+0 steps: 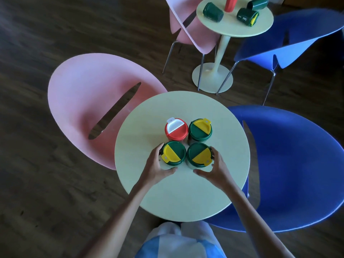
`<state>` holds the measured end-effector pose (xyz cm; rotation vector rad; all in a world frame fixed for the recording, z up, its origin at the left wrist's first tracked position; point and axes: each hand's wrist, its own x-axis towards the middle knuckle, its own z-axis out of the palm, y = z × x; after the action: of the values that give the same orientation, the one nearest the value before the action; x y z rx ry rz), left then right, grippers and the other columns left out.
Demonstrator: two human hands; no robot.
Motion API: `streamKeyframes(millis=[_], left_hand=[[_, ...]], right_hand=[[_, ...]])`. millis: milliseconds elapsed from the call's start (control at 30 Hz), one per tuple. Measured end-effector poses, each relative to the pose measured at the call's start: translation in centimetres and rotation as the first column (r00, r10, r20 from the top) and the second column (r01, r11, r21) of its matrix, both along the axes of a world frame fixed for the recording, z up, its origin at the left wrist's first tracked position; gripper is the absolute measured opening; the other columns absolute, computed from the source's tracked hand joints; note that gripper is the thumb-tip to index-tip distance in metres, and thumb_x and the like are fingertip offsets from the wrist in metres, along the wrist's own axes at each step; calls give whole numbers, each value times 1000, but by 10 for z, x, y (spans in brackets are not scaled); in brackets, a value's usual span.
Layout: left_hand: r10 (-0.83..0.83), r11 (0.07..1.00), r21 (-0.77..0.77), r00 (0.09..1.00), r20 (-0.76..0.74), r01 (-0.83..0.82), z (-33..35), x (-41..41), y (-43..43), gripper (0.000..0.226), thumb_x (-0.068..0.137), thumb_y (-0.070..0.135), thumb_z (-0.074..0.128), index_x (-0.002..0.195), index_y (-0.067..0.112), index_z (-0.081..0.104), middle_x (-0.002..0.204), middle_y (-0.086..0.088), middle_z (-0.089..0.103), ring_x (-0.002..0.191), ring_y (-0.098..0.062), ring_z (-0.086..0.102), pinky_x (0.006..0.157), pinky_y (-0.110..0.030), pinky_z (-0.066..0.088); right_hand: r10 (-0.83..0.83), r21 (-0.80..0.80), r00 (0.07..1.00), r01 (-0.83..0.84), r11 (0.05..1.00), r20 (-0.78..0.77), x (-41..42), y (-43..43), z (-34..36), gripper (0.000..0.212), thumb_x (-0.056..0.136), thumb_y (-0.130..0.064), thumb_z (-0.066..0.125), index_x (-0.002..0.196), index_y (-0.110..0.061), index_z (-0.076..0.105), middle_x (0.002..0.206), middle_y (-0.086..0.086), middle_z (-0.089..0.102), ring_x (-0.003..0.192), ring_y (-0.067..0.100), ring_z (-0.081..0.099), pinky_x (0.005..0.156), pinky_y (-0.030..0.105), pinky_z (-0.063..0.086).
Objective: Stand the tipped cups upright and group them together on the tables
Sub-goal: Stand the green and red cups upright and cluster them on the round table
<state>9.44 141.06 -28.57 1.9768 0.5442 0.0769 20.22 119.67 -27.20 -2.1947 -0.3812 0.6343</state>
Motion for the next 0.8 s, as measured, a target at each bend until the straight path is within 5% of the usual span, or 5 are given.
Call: streamKeyframes(millis=[167, 333, 667, 800], left_hand=[[66, 997, -50, 998, 24, -65, -3, 4, -2, 91, 56, 37, 86, 134, 20, 40, 124, 5, 56, 112, -11, 56, 91, -31, 53], [109, 992, -72, 992, 61, -104, -4, 7, -6, 88, 57, 24, 90, 131, 18, 43, 122, 1, 57, 109, -13, 58, 83, -15, 51], [59, 998, 19, 997, 41, -60, -4, 4, -8, 93, 61, 32, 87, 137, 18, 34, 129, 5, 46, 116, -9, 48, 94, -25, 48], [35, 998, 52, 998, 54, -38, -1, 2, -7, 100, 61, 36, 86, 142, 19, 30, 132, 13, 38, 120, 0, 40, 98, -16, 39]], right_hand=[[-45, 99, 999, 46, 994, -12, 1, 6, 3, 90, 68, -21, 84, 140, -14, 30, 134, 4, 45, 117, 15, 48, 99, 33, 47], [-50, 122, 999, 51, 991, -15, 4, 5, 3, 86, 69, -14, 83, 139, -13, 32, 130, 3, 46, 112, 11, 47, 91, 22, 45], [-22, 91, 999, 25, 996, -29, 8, 4, 0, 94, 68, -20, 84, 143, -17, 27, 138, 5, 42, 123, 17, 45, 103, 39, 46], [-19, 64, 998, 23, 998, -56, 7, 2, 1, 105, 66, -26, 85, 147, -18, 19, 147, 3, 34, 131, 18, 40, 106, 37, 43]])
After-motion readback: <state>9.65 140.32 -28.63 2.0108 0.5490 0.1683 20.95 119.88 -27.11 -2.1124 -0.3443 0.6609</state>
